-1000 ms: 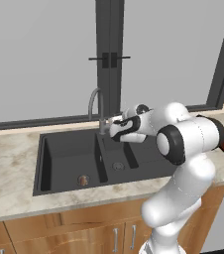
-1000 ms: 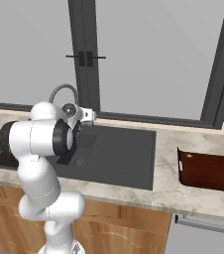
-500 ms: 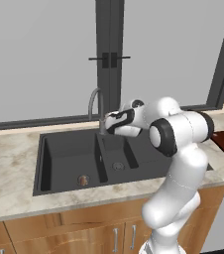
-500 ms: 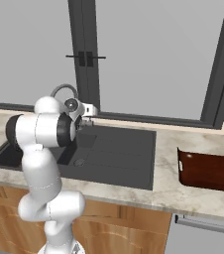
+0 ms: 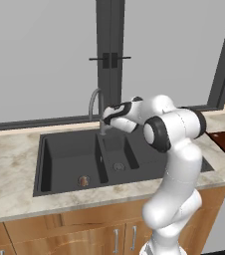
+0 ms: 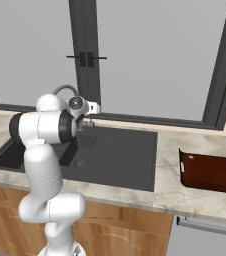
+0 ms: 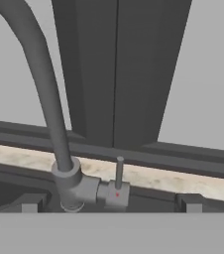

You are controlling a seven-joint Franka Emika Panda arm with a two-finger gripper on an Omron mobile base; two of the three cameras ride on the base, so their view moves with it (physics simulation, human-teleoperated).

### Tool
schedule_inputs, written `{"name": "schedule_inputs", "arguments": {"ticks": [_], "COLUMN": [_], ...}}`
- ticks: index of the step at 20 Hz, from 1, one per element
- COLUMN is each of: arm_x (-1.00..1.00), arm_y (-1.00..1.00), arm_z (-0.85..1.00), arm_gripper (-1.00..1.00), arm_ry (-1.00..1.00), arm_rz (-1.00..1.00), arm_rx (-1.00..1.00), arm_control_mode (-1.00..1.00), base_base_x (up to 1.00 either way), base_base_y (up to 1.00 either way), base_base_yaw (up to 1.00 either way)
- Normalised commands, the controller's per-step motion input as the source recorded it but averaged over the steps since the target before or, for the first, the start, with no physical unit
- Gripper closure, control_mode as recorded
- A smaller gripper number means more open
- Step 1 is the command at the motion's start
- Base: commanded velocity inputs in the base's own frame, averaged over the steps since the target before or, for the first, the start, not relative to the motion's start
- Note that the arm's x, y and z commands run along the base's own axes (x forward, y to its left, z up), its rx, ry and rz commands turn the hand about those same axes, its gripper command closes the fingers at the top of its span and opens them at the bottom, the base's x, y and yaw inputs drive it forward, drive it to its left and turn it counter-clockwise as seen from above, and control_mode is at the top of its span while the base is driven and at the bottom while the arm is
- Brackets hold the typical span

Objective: Pick up all produce items and place them in the sink. Turn on the sink faucet to wash them. Then turn the sink off and put them in the tray.

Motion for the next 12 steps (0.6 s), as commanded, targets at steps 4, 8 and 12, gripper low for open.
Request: {"name": "schedule_inputs", "arguments": {"ticks": [4, 8, 12], "arm_x": [0.30, 0.26, 0.27], "arm_y": [-0.13, 0.00, 0.00], "arm_z": [-0.05, -0.12, -0.20], "arm_gripper": [-1.00, -1.00, -1.00], "arm_ry": [0.00, 0.00, 0.00], "arm_rz": [0.02, 0.02, 0.02], "arm_rx": [0.00, 0.00, 0.00], "arm_control_mode": [-1.00, -1.00, -1.00], "base_base_x": [0.00, 0.00, 0.00], "base_base_y": [0.00, 0.00, 0.00], "base_base_yaw": [0.00, 0.00, 0.00]}}
